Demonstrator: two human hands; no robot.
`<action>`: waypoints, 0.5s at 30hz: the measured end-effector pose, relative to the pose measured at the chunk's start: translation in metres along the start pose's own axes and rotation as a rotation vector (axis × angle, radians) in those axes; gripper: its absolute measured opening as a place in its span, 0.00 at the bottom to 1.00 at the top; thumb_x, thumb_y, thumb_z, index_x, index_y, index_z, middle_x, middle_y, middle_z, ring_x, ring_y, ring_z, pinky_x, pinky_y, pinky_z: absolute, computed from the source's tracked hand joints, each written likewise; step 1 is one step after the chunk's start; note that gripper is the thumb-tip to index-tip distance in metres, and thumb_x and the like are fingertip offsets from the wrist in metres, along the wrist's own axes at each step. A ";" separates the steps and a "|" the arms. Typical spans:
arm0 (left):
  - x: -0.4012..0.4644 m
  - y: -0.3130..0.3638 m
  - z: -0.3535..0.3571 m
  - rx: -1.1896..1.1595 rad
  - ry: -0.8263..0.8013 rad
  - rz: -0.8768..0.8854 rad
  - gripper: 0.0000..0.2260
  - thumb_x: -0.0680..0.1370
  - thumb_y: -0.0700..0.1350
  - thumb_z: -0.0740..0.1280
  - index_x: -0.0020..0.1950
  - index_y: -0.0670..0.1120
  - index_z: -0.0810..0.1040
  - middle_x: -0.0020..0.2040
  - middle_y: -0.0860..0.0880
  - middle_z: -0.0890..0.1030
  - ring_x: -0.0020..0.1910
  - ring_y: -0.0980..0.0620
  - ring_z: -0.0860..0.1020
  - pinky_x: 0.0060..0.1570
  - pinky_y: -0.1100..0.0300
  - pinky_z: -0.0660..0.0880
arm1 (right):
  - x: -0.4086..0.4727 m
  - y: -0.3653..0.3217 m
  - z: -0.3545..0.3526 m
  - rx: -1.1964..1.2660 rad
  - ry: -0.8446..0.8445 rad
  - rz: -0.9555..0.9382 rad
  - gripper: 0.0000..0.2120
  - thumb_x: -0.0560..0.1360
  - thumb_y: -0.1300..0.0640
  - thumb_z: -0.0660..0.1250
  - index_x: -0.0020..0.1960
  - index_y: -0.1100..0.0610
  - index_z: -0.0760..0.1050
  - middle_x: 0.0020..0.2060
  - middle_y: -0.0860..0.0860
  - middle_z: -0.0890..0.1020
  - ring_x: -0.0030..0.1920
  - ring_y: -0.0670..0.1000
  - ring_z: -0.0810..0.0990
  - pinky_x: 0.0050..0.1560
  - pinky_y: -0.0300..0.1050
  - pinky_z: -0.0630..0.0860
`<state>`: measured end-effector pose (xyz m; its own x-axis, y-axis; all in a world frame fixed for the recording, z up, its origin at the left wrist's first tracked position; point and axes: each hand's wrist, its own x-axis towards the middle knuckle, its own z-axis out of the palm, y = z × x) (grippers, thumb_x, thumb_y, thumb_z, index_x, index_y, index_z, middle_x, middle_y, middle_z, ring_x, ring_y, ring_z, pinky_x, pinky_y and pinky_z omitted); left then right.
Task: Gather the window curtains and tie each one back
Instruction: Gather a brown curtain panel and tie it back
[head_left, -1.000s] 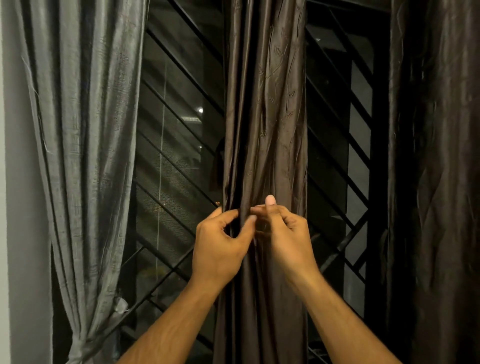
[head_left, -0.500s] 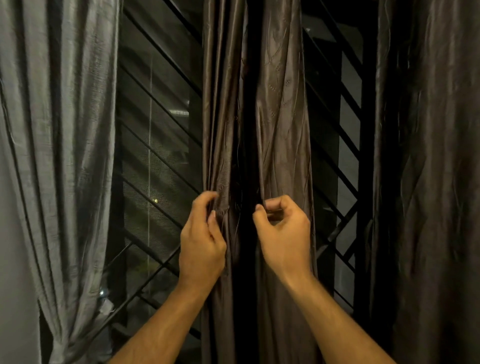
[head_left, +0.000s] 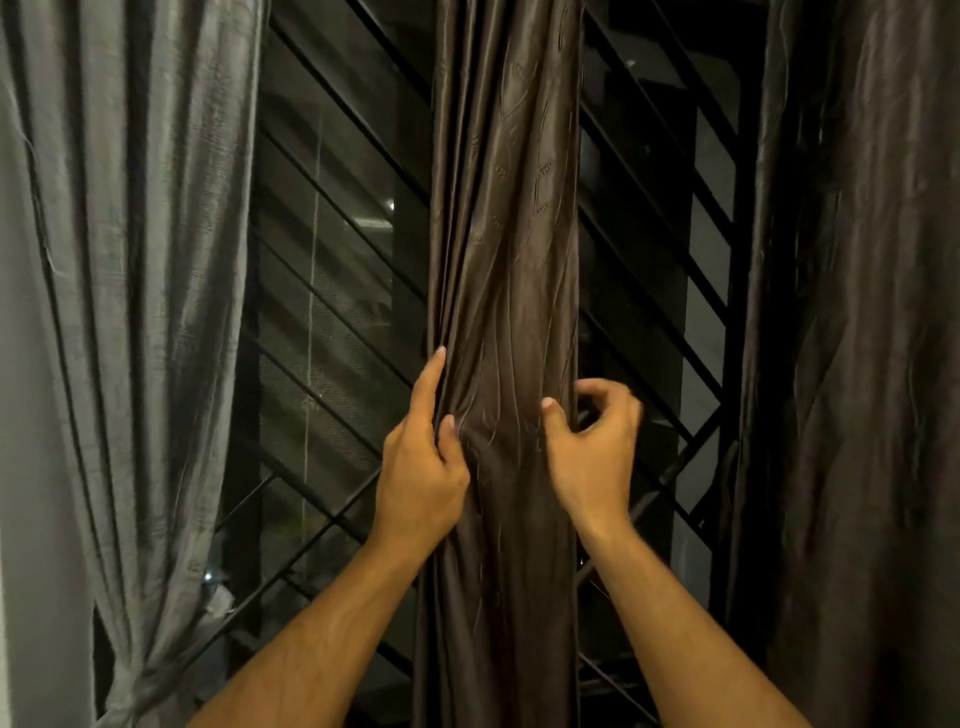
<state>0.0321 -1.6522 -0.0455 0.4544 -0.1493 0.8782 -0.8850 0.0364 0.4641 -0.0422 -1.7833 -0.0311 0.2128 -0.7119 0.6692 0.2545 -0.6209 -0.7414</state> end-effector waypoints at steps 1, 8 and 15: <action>0.000 0.001 -0.001 -0.009 -0.010 0.022 0.31 0.84 0.37 0.61 0.82 0.60 0.56 0.61 0.69 0.74 0.51 0.70 0.78 0.53 0.75 0.74 | 0.004 0.006 0.000 -0.026 0.010 0.063 0.27 0.75 0.50 0.76 0.70 0.50 0.69 0.70 0.51 0.71 0.69 0.51 0.73 0.68 0.54 0.76; -0.001 0.002 0.005 0.008 0.049 0.058 0.32 0.83 0.36 0.64 0.82 0.56 0.57 0.64 0.62 0.72 0.64 0.79 0.67 0.57 0.84 0.63 | 0.016 0.000 0.015 0.115 -0.348 0.265 0.33 0.83 0.46 0.65 0.82 0.49 0.54 0.75 0.53 0.71 0.73 0.54 0.73 0.72 0.53 0.72; -0.002 0.010 0.020 -0.066 0.072 0.011 0.16 0.79 0.38 0.69 0.66 0.48 0.80 0.51 0.58 0.83 0.50 0.64 0.82 0.53 0.63 0.80 | 0.023 -0.010 0.038 0.148 -0.554 0.095 0.09 0.83 0.57 0.64 0.56 0.52 0.83 0.50 0.50 0.87 0.52 0.46 0.86 0.60 0.48 0.82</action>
<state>0.0208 -1.6712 -0.0446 0.4528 -0.0768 0.8883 -0.8825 0.1033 0.4588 -0.0041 -1.7808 -0.0063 0.6929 -0.4600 0.5553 0.3306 -0.4818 -0.8116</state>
